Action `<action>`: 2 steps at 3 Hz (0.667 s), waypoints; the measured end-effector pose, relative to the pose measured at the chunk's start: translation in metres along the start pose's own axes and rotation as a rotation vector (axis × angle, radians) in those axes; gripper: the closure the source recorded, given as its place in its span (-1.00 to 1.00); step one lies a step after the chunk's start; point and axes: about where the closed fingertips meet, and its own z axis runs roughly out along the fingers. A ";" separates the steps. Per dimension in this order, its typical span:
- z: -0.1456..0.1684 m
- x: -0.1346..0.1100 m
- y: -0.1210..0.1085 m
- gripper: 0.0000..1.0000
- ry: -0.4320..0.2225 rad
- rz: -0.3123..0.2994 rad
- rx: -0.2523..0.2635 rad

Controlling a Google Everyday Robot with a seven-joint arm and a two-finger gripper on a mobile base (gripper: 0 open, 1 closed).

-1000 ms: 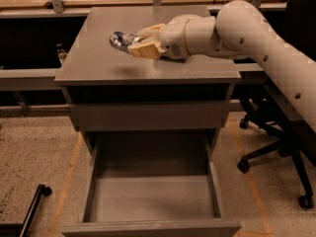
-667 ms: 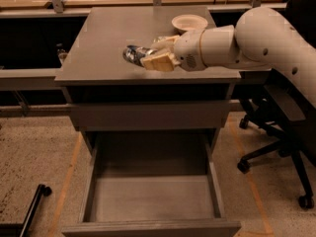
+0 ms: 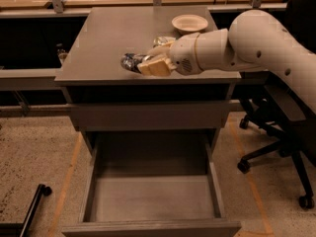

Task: Place redbull can into middle drawer

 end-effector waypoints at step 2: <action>0.003 0.030 0.057 1.00 -0.018 0.042 -0.144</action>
Offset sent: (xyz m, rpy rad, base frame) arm -0.1065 0.0215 -0.0542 0.1013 0.1443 0.2190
